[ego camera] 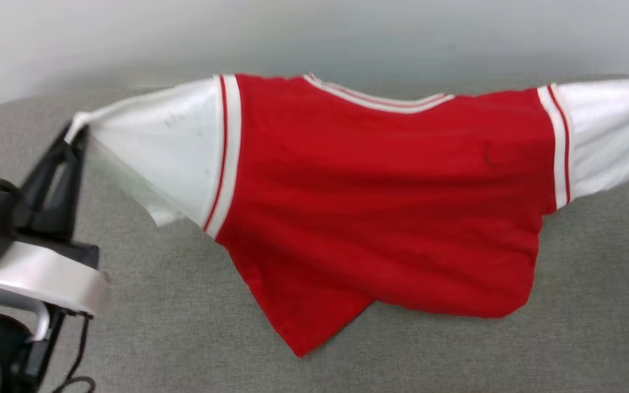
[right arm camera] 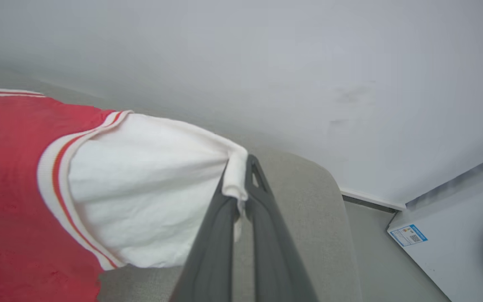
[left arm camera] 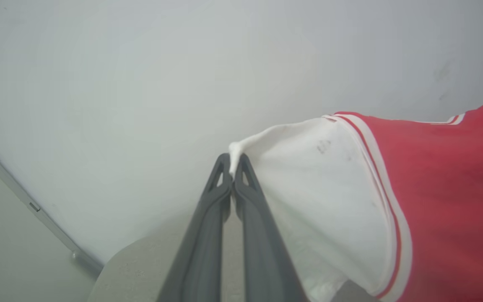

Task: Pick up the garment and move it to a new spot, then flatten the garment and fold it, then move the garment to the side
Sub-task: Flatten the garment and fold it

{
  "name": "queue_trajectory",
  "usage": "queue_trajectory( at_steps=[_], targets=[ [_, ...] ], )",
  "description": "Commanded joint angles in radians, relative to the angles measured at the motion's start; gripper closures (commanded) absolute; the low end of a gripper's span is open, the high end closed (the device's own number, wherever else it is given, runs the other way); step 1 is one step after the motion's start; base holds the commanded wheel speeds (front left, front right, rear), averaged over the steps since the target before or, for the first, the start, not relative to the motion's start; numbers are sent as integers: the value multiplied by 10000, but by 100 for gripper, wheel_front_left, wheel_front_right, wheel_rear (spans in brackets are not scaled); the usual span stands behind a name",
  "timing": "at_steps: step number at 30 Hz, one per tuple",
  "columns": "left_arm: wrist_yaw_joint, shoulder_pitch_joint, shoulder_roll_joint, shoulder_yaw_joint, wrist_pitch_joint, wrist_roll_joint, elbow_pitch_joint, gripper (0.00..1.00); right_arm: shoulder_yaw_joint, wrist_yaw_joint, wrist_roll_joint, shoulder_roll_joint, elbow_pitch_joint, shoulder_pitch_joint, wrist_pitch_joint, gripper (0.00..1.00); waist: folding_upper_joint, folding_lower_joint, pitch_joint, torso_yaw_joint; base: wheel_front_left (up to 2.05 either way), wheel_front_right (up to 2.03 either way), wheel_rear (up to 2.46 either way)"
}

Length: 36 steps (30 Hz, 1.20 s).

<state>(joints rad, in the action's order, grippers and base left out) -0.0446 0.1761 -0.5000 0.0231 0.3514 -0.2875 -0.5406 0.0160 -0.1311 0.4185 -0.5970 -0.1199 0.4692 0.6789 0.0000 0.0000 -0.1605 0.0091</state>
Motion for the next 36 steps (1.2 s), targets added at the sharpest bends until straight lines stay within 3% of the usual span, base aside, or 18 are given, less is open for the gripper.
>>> queue_trajectory(
  at_steps=[1,19,27,36],
  targets=[
    [-36,210,-119,-188,-100,-44,-94,100,33,7,-85,55,-152,301,-119,100,0,0,159,-138,0,0,0],
    [94,3071,-1197,-1777,-1380,-180,-305,100,366,7,19,114,-899,2966,-1342,100,0,0,36,-489,0,0,0],
    [314,4887,-1501,-1598,-1600,-448,472,100,278,7,106,216,-468,4269,-1503,100,0,0,-784,-641,0,0,0],
    [1008,8513,-1855,-547,-2034,-417,2660,100,118,7,89,178,988,7019,-1987,100,0,0,-2708,-561,0,0,0]
  ],
)
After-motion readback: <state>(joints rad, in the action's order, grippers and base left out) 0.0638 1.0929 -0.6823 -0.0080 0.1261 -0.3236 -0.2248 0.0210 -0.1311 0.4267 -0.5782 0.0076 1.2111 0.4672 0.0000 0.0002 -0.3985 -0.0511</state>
